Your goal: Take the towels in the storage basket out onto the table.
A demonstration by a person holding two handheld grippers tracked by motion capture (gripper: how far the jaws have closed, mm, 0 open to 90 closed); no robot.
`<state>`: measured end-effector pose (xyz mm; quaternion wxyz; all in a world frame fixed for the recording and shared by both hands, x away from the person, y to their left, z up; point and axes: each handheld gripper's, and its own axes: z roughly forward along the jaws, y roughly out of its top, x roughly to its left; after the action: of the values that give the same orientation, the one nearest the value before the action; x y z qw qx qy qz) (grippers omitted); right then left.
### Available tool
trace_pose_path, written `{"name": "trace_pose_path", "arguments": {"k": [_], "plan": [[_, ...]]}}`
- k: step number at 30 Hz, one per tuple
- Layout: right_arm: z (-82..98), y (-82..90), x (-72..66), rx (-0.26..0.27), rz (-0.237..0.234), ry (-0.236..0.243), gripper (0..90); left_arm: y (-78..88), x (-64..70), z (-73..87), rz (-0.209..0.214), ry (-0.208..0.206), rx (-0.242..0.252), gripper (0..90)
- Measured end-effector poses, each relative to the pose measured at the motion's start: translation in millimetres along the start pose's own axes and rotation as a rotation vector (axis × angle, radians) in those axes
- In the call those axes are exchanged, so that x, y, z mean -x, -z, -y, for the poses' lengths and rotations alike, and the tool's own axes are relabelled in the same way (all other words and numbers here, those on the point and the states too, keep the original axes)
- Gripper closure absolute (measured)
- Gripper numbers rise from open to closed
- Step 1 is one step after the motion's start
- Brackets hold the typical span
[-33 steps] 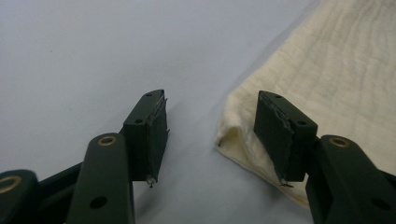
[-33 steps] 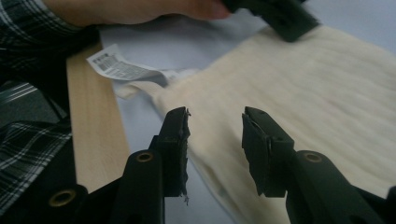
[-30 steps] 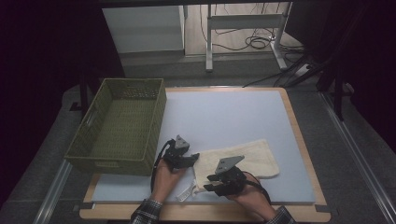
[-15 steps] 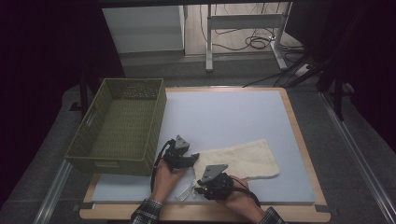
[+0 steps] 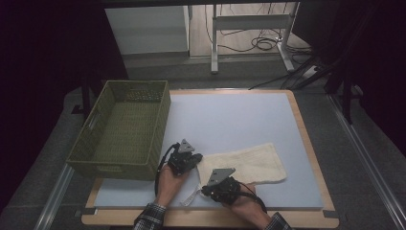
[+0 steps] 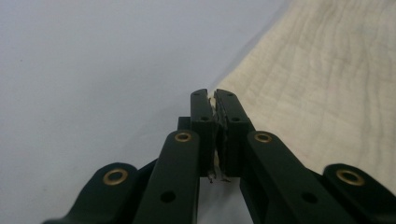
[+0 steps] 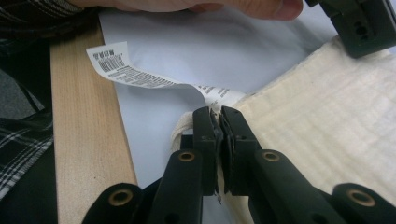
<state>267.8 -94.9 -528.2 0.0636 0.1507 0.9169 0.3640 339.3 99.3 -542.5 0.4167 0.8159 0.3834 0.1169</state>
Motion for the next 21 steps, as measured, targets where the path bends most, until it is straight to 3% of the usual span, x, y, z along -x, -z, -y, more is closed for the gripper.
{"name": "trace_pose_path", "arguments": {"k": [7,13,21], "plan": [[-0.4,20.0,5.7,0.060,-0.008,-0.027,85.3,4.4,5.6,-12.2,0.007,-0.025,0.041,86.9],[3.4,43.4,13.3,0.109,0.030,-0.040,85.3,3.9,7.7,-29.2,0.031,-0.046,0.068,86.7],[21.0,71.1,27.7,0.163,0.081,-0.097,85.7,-4.5,17.8,-53.5,0.064,-0.096,0.099,86.8]]}}
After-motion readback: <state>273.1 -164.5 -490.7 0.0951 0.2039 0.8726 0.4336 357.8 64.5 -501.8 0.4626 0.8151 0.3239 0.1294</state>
